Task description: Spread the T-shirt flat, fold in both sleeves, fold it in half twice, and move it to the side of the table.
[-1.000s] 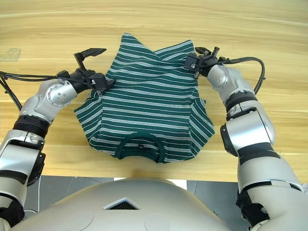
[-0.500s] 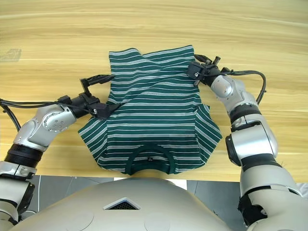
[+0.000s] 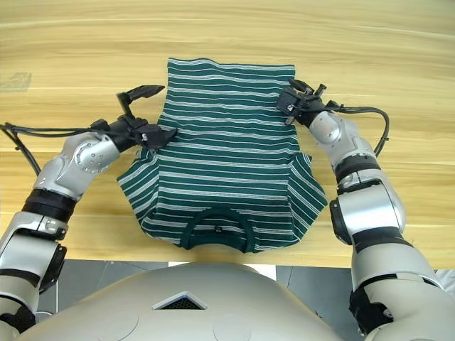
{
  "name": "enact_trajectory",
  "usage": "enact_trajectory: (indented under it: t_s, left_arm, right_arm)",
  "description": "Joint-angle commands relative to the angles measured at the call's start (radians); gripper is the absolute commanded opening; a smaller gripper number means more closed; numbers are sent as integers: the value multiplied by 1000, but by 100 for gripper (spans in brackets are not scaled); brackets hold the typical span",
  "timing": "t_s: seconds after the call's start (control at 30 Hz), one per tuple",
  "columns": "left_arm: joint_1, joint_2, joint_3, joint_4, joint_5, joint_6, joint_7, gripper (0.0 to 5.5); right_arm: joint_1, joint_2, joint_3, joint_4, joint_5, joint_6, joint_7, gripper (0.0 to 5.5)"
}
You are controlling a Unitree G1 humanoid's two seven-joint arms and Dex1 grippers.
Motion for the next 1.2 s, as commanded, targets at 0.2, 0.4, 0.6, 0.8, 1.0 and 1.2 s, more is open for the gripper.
enact_trajectory:
  t_s: [0.2,0.4,0.6,0.8,1.0,1.2]
  left_arm:
    - [-3,-5,-43,106,26,-47,16,536]
    - [26,31,-26,59,22,-48,18,536]
    - [137,101,-6,-29,18,-37,10,536]
    - [173,94,3,-62,11,-11,8,536]
    - [181,85,37,-103,-8,3,44,536]
    - [185,-25,209,-187,-326,-58,86,536]
  right_arm:
    - [-64,31,-10,33,-9,29,-40,195]
    - [-74,14,-21,39,-8,27,-64,195]
    - [-72,-41,-102,-16,65,-54,-68,195]
    - [-39,-75,-138,-77,101,-109,-37,195]
    - [6,-88,-166,-122,128,-130,-28,195]
    - [36,-80,-163,-137,127,-130,-3,195]
